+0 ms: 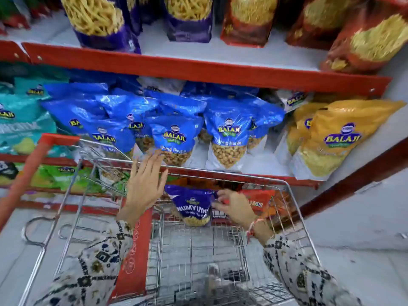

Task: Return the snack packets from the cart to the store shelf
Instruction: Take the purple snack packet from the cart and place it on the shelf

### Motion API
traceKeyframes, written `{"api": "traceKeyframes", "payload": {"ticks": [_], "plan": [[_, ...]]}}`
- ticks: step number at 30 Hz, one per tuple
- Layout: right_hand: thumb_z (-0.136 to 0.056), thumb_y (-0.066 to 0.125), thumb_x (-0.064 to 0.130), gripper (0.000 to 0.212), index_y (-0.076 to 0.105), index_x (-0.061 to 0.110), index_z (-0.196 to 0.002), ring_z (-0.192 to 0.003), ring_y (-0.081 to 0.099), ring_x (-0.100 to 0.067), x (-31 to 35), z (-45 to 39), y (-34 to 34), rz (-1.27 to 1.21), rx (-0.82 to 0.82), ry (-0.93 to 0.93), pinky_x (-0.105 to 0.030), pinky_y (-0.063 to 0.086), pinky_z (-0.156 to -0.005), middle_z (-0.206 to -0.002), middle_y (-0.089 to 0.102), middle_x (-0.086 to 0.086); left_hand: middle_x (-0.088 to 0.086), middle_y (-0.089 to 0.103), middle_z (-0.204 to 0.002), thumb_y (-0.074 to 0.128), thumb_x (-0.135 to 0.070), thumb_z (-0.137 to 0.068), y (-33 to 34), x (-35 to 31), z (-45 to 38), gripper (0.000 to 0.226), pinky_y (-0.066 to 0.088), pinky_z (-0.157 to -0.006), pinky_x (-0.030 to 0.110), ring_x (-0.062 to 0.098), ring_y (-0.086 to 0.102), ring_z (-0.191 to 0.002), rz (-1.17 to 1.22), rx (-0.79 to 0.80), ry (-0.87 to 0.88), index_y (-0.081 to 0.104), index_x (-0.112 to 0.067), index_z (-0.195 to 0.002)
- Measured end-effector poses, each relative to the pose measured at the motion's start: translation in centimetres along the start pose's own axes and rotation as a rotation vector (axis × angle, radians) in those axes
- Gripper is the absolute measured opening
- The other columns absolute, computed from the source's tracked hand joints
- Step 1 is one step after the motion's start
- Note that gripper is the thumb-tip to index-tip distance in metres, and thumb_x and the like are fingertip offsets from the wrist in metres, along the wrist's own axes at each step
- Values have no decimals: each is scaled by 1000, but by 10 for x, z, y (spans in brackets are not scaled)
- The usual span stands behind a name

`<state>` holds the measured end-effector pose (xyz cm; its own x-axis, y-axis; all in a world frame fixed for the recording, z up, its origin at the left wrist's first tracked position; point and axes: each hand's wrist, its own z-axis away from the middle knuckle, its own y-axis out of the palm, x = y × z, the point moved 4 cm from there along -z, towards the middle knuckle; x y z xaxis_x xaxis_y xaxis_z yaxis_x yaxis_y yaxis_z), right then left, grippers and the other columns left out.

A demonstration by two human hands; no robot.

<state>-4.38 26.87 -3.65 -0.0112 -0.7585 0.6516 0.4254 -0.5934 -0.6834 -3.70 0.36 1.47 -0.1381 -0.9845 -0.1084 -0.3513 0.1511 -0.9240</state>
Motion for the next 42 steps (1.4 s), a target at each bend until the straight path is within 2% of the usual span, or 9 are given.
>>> {"api": "traceKeyframes", "payload": {"ticks": [4, 8, 15, 19, 23, 27, 34, 39, 42], "plan": [[-73, 83, 27, 73, 48, 22, -137, -113, 65, -25, -23, -14, 36, -132, 177, 77, -45, 53, -99, -128, 66, -9, 16, 49, -148, 34, -43, -100, 31, 16, 10, 61, 25, -116, 60, 30, 43, -140, -64, 130, -54, 44, -3, -145], [-85, 69, 9, 49, 60, 35, -126, -82, 68, 11, -19, -12, 38, -225, -20, 37, -12, 57, -69, -120, 67, 9, 16, 45, -152, 27, -46, -101, 51, 31, 10, 63, 18, -118, 62, 31, 37, -143, -121, 201, -44, 44, -5, -145], [-84, 71, 13, 53, 54, 30, -131, -98, 70, -18, -48, 0, 70, -69, -92, 104, -37, 57, -95, -126, 67, 2, 17, 41, -154, 30, -43, -102, 66, 35, 11, 59, 17, -119, 62, 33, 31, -145, -121, 138, -39, 39, -9, -150], [-79, 78, 26, 68, 46, 11, -137, -96, 62, -15, -40, -31, 74, -88, 98, 271, -23, 48, -92, -121, 66, -4, 16, 37, -157, 38, -40, -102, 70, 34, 12, 58, 15, -119, 62, 32, 24, -149, -105, 76, -42, 36, -9, -151], [-74, 83, 18, 45, 61, 19, -113, -78, 57, 3, -32, -58, 80, -216, 150, 284, -2, 44, -73, -95, 64, 13, 15, 37, -157, 39, -38, -102, 72, 37, 13, 57, 15, -119, 63, 30, 25, -149, -98, 40, -27, 36, -10, -151], [-75, 81, 14, 34, 67, 15, -106, -97, 71, -19, -28, -74, 89, -291, 148, 327, -31, 56, -91, -101, 73, -3, 15, 38, -156, 38, -38, -101, 70, 37, 13, 56, 13, -120, 61, 29, 27, -148, -102, 23, -18, 38, -10, -150], [-78, 79, 26, 26, 59, 14, -65, -70, 69, -28, -42, -78, 104, -272, 12, 405, -42, 60, -74, -76, 73, -12, 12, 40, -156, 29, -41, -103, 63, 37, 12, 56, 13, -120, 60, 27, 28, -148, -65, 72, -30, 39, -11, -150], [-74, 79, 34, 37, 68, -1, -73, -72, 73, -34, -34, -58, 102, -340, -80, 370, -45, 60, -67, -77, 75, -19, 10, 45, -153, 29, -39, -104, 52, 36, 12, 54, 12, -120, 61, 25, 31, -147, 2, 64, -48, 42, -12, -148], [-66, 78, 47, 26, 72, 22, -66, -67, 74, -32, -19, -42, 83, -371, -166, 248, -47, 59, -60, -63, 75, -5, 11, 47, -151, 28, -38, -104, 42, 34, 14, 53, 12, -120, 61, 25, 34, -145, 35, 48, -65, 47, -9, -145]]}}
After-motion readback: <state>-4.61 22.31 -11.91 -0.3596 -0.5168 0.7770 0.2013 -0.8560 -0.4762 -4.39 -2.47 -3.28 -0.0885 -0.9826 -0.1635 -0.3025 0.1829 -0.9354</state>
